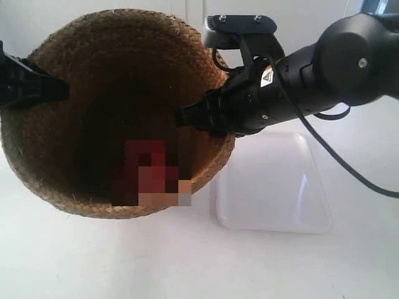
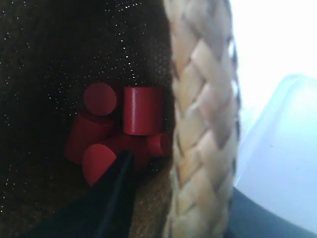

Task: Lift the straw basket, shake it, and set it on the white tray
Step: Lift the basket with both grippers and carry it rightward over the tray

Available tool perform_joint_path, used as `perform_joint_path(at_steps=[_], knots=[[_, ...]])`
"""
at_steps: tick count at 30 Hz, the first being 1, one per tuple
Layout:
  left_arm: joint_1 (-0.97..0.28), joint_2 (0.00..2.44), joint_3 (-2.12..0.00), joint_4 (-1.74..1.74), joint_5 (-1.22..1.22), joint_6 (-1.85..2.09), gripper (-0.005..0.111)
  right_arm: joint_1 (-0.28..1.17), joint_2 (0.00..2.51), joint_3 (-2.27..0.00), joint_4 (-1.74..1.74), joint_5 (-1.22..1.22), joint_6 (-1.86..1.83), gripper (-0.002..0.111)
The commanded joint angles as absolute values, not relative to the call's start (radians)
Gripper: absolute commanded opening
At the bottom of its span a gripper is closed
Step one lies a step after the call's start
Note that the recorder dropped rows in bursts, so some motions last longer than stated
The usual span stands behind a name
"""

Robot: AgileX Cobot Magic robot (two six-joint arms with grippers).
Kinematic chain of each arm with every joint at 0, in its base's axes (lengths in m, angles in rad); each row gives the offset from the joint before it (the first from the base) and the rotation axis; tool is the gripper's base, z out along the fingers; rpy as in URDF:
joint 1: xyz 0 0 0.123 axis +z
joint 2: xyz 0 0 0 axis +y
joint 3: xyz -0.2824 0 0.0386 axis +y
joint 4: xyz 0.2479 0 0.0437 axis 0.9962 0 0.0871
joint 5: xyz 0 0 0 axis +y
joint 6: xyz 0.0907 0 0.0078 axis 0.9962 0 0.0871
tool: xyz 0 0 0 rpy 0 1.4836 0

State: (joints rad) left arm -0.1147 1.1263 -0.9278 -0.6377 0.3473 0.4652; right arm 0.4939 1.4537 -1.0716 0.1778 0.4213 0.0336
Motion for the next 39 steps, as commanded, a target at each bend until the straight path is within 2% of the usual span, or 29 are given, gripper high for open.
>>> perform_joint_path(at_steps=[1,11,17,20,22,24,33,39], knots=[[-0.122,1.112,-0.938,-0.724,0.274,0.448,0.000,0.487,1.474,-1.069,0.167,0.416,0.034,0.000],[-0.122,1.151,-0.945,-0.716,0.270,0.453,0.000,0.487,1.504,-1.076,0.161,0.389,0.028,0.000],[-0.122,1.045,-1.074,-0.722,0.399,0.488,0.000,0.506,1.313,-1.213,0.165,0.526,0.007,0.000],[-0.122,0.978,-1.120,-0.708,0.413,0.515,0.000,0.530,1.199,-1.207,0.148,0.448,-0.006,0.000],[-0.122,1.021,-1.011,-0.647,0.349,0.551,0.000,0.534,1.245,-1.079,0.091,0.323,0.025,0.000],[-0.105,1.073,-0.946,-0.642,0.391,0.432,0.000,0.499,1.353,-1.046,0.112,0.407,0.116,0.000],[-0.082,1.024,-0.938,-0.669,0.349,0.471,0.000,0.517,1.321,-1.057,0.126,0.411,0.063,0.000],[-0.082,1.026,-0.938,-0.671,0.374,0.469,0.000,0.517,1.387,-1.057,0.127,0.446,0.063,0.000]])
